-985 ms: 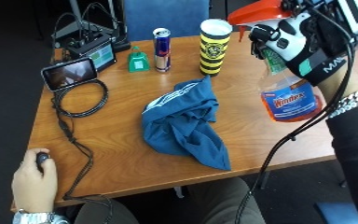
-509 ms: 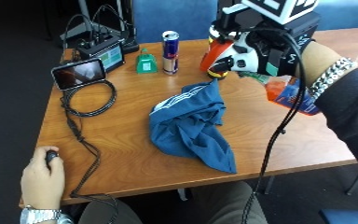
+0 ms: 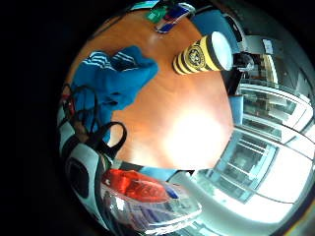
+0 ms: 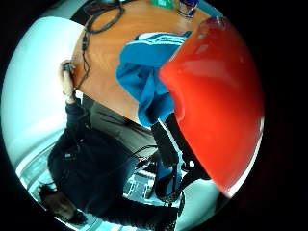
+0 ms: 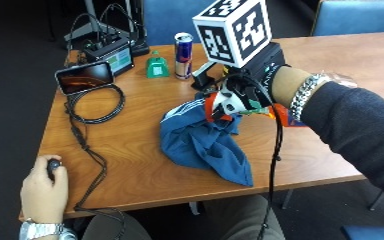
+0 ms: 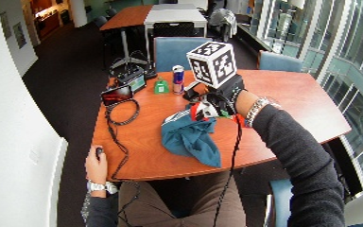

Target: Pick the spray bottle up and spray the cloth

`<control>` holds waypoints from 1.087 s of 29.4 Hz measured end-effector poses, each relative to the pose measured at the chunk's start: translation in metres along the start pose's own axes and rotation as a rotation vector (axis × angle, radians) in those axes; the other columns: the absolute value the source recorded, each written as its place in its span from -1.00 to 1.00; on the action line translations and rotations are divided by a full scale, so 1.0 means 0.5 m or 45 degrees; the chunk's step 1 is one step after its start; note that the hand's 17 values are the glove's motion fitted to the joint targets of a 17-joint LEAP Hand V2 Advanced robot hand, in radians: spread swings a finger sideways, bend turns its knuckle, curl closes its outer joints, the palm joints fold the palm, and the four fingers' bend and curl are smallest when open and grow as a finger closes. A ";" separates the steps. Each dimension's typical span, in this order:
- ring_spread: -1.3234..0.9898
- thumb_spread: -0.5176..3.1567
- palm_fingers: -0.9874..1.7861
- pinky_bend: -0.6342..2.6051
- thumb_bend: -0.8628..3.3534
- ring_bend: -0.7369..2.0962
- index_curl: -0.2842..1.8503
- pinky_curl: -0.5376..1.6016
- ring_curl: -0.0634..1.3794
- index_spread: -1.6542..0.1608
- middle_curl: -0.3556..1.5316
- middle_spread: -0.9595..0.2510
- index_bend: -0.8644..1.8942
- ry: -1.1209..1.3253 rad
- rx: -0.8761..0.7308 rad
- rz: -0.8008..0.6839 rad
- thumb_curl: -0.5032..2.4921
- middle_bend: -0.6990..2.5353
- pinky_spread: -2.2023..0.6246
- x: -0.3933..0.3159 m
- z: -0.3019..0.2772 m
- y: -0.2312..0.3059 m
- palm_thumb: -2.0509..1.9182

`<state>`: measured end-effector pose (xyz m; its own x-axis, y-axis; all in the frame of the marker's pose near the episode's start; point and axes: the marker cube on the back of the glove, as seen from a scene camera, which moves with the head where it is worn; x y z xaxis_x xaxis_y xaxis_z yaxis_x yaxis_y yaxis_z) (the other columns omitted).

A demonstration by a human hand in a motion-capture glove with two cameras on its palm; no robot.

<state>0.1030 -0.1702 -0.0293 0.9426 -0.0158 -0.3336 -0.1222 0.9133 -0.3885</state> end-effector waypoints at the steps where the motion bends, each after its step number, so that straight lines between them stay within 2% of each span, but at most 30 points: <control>1: -0.05 -0.05 0.74 -0.35 -0.60 -0.01 -0.29 -0.15 -0.33 0.50 -0.12 0.22 -0.23 0.017 -0.022 -0.005 -0.48 -0.19 0.34 -0.005 0.008 -0.002 0.30; 11: -0.05 -0.05 0.74 -0.35 -0.60 -0.01 -0.28 -0.15 -0.33 0.50 -0.12 0.22 -0.23 0.082 -0.160 -0.010 -0.49 -0.19 0.34 -0.026 0.093 0.004 0.30; 24: -0.05 -0.05 0.74 -0.35 -0.60 -0.01 -0.28 -0.15 -0.33 0.50 -0.12 0.22 -0.23 0.054 -0.136 -0.018 -0.49 -0.19 0.34 -0.032 0.089 -0.008 0.30; 32: -0.04 -0.05 0.74 -0.35 -0.60 -0.01 -0.28 -0.14 -0.33 0.50 -0.12 0.22 -0.23 -0.267 0.072 -0.095 -0.49 -0.19 0.33 -0.050 0.014 -0.013 0.30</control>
<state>0.0826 -0.1729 -0.0123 0.9930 -0.0045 -0.1177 -0.0378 0.9342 -0.3548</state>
